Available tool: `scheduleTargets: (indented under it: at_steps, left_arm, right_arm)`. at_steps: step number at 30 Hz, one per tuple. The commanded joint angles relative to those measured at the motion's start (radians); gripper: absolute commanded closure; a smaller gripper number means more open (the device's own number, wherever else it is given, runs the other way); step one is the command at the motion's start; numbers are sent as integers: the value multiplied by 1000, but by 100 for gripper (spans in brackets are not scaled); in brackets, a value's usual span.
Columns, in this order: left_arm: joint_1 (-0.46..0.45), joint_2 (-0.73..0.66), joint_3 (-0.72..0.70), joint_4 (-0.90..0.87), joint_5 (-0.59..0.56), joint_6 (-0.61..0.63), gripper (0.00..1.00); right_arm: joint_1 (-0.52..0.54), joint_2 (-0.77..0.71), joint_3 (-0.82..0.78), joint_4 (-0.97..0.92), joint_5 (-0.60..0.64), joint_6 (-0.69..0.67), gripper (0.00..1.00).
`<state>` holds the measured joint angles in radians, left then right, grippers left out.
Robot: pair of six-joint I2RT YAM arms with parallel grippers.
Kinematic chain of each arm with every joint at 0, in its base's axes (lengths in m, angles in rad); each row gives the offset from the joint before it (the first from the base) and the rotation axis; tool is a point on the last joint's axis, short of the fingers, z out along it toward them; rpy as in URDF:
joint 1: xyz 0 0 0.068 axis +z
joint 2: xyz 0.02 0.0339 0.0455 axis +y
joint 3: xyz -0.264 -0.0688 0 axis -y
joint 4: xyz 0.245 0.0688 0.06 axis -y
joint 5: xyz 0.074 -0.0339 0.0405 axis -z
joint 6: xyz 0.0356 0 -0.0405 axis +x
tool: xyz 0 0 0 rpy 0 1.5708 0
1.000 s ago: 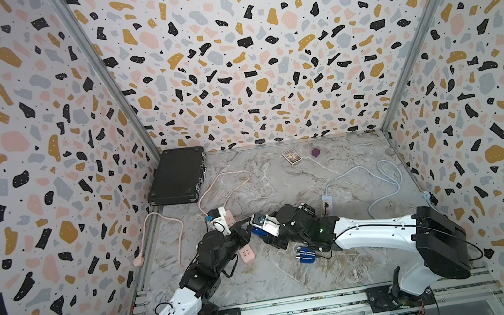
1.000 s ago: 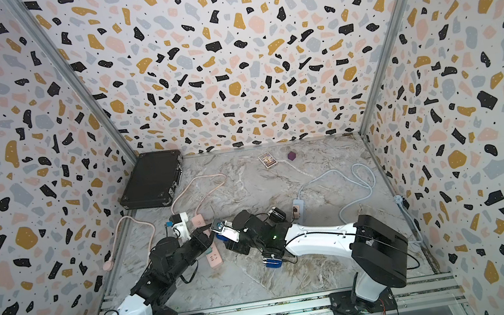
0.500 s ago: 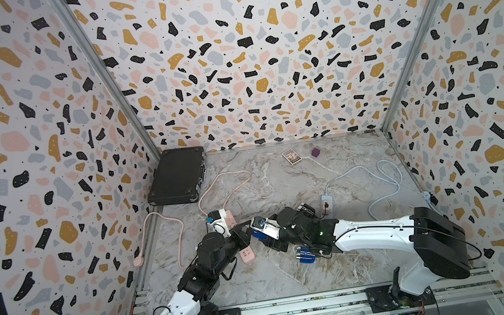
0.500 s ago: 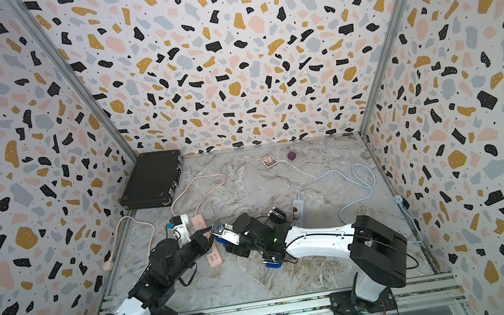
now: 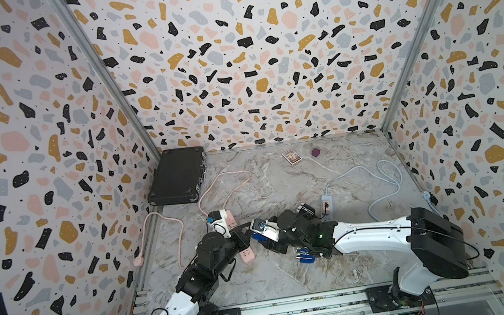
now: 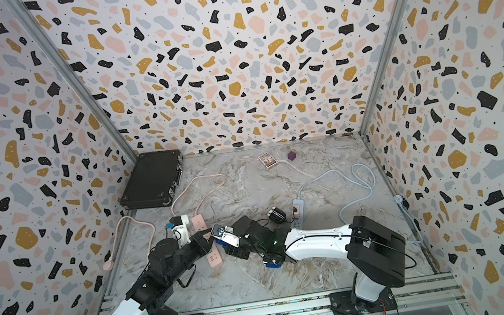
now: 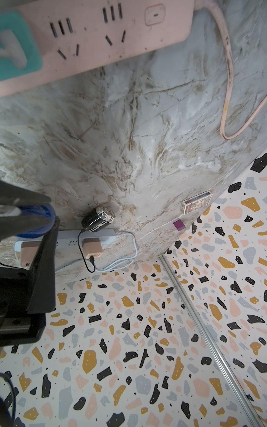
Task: Unplug the electric shaver
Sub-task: Remove the charging cable from the electric shaver.
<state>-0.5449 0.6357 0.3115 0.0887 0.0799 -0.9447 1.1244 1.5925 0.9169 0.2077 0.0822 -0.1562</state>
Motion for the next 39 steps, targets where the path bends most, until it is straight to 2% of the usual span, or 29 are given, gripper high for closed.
scheduleTargets:
  at_steps: [1, 37, 39]
  left_arm:
    - [16, -39, 73, 67, -103, 27, 100]
    - [54, -75, 163, -3, -98, 66, 100]
    - [57, -77, 177, -13, -97, 99, 100]
  right_arm:
    - [-31, 38, -52, -192, 143, 24, 81]
    - [-30, 51, -149, -233, 183, 76, 85]
    - [-31, 64, -147, -241, 188, 79, 85]
